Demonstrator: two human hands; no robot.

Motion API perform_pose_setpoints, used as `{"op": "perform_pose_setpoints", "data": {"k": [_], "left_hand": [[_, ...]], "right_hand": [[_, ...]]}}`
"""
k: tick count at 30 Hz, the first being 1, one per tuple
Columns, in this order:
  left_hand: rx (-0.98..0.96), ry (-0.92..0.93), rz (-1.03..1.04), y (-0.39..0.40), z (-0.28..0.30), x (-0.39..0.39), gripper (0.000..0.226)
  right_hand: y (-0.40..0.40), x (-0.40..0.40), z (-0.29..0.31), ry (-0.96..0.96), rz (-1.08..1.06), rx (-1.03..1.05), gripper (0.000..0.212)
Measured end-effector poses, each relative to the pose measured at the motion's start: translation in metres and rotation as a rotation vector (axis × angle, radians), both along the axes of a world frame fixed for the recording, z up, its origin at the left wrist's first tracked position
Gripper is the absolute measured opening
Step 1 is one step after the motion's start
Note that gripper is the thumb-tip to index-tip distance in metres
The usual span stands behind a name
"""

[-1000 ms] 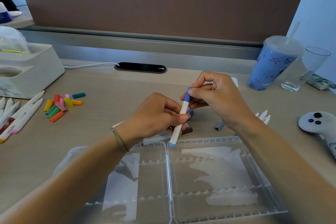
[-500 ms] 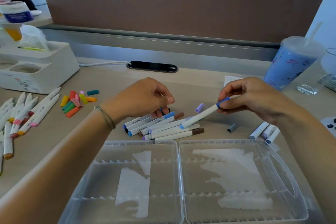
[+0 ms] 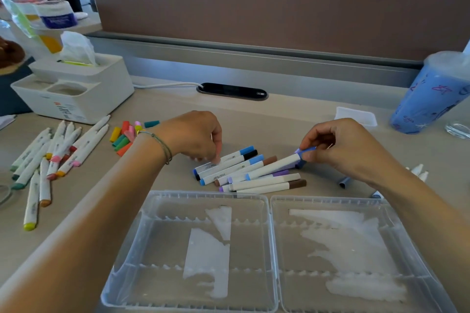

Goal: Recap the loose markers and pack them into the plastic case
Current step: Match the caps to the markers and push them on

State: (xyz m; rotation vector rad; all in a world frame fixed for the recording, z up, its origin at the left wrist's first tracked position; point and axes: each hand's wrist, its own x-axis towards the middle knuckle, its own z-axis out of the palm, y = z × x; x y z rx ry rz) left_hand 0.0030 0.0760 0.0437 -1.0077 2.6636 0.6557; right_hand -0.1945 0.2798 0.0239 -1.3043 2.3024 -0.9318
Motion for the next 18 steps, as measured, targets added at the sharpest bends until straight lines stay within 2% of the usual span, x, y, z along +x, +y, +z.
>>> {"op": "perform_pose_setpoints", "data": {"k": [6, 10, 18], "left_hand": [[0.067, -0.041, 0.046, -0.017, -0.003, 0.01, 0.021], [0.136, -0.057, 0.035, -0.017, -0.009, 0.01, 0.025], [0.128, -0.019, 0.036, -0.02, -0.013, 0.009, 0.014]], "right_hand": [[-0.017, 0.024, -0.001, -0.069, -0.009, -0.122, 0.018], [-0.038, 0.037, -0.007, -0.076, 0.02, -0.13, 0.015], [-0.059, 0.043, -0.025, 0.114, 0.118, -0.005, 0.014]]}}
